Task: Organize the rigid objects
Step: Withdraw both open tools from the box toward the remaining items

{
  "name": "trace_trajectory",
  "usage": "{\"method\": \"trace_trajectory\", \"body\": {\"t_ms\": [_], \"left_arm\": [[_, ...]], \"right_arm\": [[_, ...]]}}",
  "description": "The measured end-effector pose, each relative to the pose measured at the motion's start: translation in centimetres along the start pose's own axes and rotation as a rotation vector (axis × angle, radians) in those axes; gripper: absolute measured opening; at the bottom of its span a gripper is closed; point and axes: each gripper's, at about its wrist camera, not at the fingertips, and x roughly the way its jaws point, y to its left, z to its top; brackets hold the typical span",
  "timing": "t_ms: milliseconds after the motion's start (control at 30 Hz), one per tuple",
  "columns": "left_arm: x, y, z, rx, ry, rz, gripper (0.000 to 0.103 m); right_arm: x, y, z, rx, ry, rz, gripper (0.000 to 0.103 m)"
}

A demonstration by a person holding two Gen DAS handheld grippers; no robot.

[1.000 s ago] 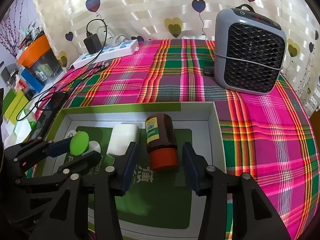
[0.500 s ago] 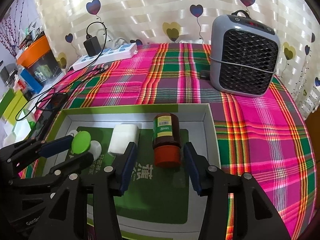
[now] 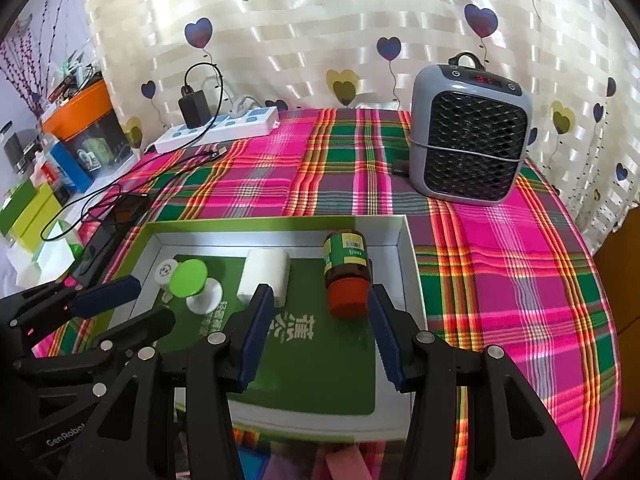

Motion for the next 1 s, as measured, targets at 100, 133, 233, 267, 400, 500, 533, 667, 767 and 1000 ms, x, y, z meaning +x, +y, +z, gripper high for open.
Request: {"method": "trace_trajectory", "body": {"t_ms": [100,133,233,267,400,500,533,667,767,1000], "left_arm": [[-0.7,0.0,-0.4,-0.001,-0.010,0.001,0.043],[-0.9,0.0,-0.5,-0.003,-0.011,0.002,0.043],[-1.5,-0.1,-1.0,-0.006,-0.014,0.002,0.043],[-1.7,0.0,-1.2,-0.008,-0.018,0.003,0.043],[-2.7,-0.1,-1.7,-0.006,-0.028,0.005,0.043],[-3.3,-0.1,-2.1,-0.005,-0.034,0.005,0.043],[-3.4,-0.1,-2.2,-0.007,-0.034,0.003,0.043],[-4.0,-0.1,-2.8,-0.006,-0.035,0.004,0.043],[-4.2,-0.1,-3.2,-0.007,-0.034,0.003,0.043],[-5.3,0.2,-4.9,-0.010,-0.041,0.006,0.043]], "right_arm": [[-0.7,0.2,-0.3,0.000,-0.008,-0.001,0.050],[-0.9,0.3,-0.4,0.000,-0.010,0.000,0.050],[-1.5,0.5,-0.7,0.000,-0.016,0.001,0.050],[-1.7,0.5,-0.8,0.001,-0.019,0.003,0.050],[-2.6,0.9,-1.2,-0.002,-0.030,0.008,0.050],[-3.0,1.1,-1.5,0.000,-0.036,0.011,0.050],[-3.3,1.1,-1.7,0.001,-0.037,0.013,0.050],[-3.7,1.3,-2.3,0.008,-0.040,0.016,0.050],[-4.0,1.3,-2.7,0.011,-0.040,0.015,0.050],[-5.4,1.4,-3.9,0.014,-0.060,0.025,0.050]]}}
